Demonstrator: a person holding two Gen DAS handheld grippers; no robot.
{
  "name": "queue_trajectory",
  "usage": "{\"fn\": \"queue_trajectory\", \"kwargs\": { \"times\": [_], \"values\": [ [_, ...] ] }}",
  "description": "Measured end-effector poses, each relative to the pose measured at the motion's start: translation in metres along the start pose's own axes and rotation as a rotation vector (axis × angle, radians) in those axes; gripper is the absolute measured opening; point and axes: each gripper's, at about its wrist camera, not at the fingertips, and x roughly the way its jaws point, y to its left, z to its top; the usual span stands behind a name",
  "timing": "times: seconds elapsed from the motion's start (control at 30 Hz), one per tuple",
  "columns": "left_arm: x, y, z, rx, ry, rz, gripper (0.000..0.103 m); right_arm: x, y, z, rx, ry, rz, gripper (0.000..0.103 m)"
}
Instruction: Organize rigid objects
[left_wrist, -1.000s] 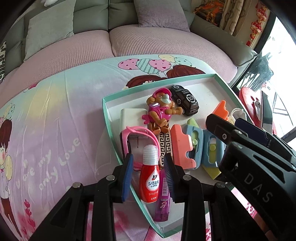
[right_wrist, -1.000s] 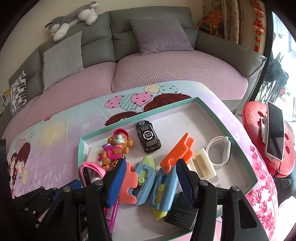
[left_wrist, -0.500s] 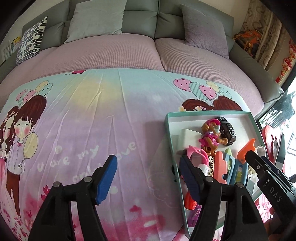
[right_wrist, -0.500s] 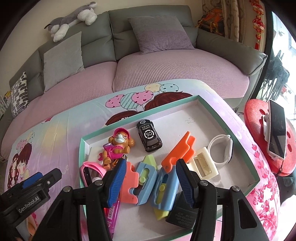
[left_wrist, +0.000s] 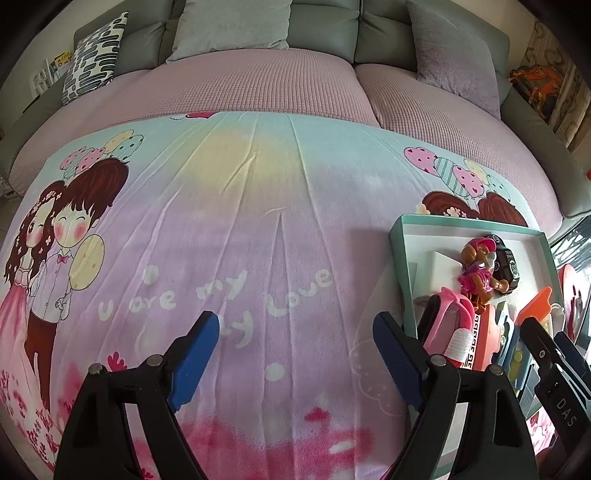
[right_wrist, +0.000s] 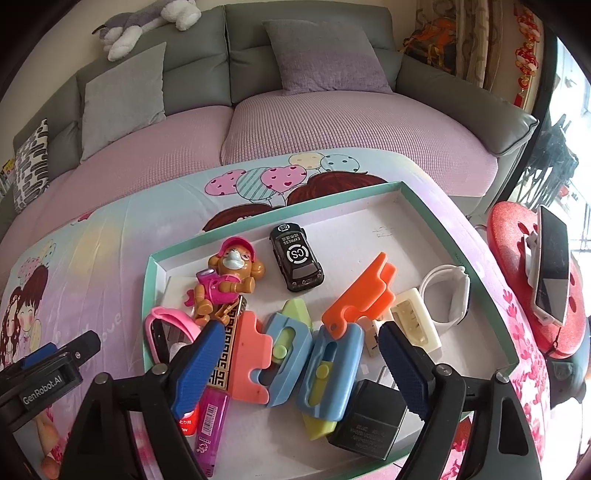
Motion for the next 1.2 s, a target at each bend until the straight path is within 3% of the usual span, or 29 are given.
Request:
{"fn": "queue_trajectory", "kwargs": {
  "times": [0.1,0.17,0.3,0.7,1.2],
  "values": [
    [0.001,0.002,0.000,-0.006,0.003,0.009,0.086,0.000,0.001,0.000,-0.006,-0.006,-0.005,0.103],
    [0.002,0.002,0.000,-0.007,0.003,0.012,0.086,0.000,0.001,0.000,-0.009,-0.013,-0.009,0.103],
    [0.002,0.002,0.000,-0.008,-0.012,0.024,0.100,-0.001,-0.001,0.000,0.008,-0.017,-0.003,0.103],
    [0.001,0.012,0.000,-0.066,-0.037,0.018,0.100,0.003,-0.002,-0.001,0.001,-0.003,-0.008,0.103],
    [-0.010,0.015,-0.009,-0.027,-0.057,0.012,0.100,-0.013,0.005,-0.004,-0.008,-0.044,-0.003,0.103]
  ]
}}
